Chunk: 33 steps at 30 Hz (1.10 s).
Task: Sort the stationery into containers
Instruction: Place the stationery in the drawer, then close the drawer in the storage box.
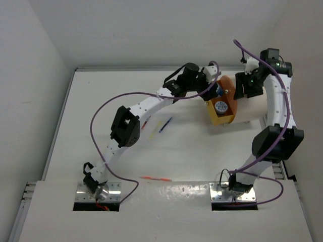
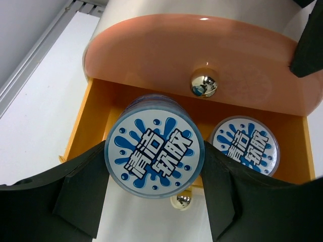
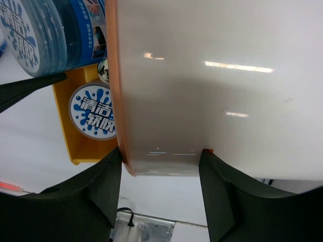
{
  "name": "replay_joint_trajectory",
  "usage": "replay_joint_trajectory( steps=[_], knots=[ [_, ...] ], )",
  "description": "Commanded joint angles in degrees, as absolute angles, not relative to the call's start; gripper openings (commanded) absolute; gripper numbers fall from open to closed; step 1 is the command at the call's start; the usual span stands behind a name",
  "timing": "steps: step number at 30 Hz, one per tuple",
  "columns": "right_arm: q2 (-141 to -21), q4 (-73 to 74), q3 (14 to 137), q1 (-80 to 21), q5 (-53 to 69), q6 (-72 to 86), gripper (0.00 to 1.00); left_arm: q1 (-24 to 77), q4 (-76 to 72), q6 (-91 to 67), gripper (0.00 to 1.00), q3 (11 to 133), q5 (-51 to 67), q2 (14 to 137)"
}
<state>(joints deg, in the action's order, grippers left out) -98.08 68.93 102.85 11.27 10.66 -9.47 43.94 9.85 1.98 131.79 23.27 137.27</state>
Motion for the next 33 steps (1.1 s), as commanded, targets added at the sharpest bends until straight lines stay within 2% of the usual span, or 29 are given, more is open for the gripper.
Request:
replay_joint_trajectory(
  steps=[1, 4, 12, 15, 19, 20, 23, 24, 25, 27, 31, 33],
  knots=[
    [-102.04, 81.12, 98.44, 10.11, 11.43, -9.32, 0.55, 44.03, 8.17, 4.22, 0.41, 135.7, 20.05, 135.61],
    [-101.95, 81.3, 98.35, 10.11, 11.34, -9.4, 0.55, 44.21, 7.03, 3.61, 0.67, 135.26, 18.99, 135.26],
    [-102.13, 81.21, 98.18, 10.11, 11.25, -9.23, 0.55, 43.95, 3.26, 1.58, 0.8, 134.21, 18.02, 132.72],
    [-102.04, 81.21, 98.17, 10.11, 10.9, -9.4, 0.56, 43.86, 1.41, 0.62, 0.99, 133.94, 18.36, 132.01],
    [-101.87, 81.04, 98.44, 10.28, 10.46, -9.41, 0.57, 43.68, 1.32, -1.65, 1.0, 133.52, 18.72, 131.31],
    [-101.87, 81.04, 98.52, 10.37, 10.46, -9.4, 0.57, 42.9, 1.14, -3.58, 0.99, 132.37, 18.81, 130.0],
    [-101.78, 81.03, 98.7, 10.37, 10.55, -9.32, 0.57, 40.01, -5.01, -11.47, 0.78, 126.48, 19.68, 126.57],
    [-101.86, 81.04, 98.79, 10.37, 10.55, -9.32, 0.57, 39.12, -4.4, -13.17, 0.56, 126.3, 21.34, 126.39],
    [-101.95, 81.04, 98.88, 10.37, 10.46, -9.32, 0.57, 37.63, -4.39, -16.14, 0.45, 125.25, 24.32, 125.6],
    [-101.87, 81.12, 98.88, 10.37, 10.55, -9.4, 0.57, 36.04, -7.97, -18.8, 0.33, 121.14, 27.22, 123.67],
    [-101.95, 81.12, 98.88, 10.37, 10.46, -9.67, 0.55, 33.32, -11.16, -19.34, 0.32, 109.88, 35.41, 118.93],
    [-101.87, 81.12, 98.7, 10.37, 10.9, -9.84, 0.51, 32.96, -13.17, -18.99, 0.34, 103.75, 38.05, 117.34]
  ],
)
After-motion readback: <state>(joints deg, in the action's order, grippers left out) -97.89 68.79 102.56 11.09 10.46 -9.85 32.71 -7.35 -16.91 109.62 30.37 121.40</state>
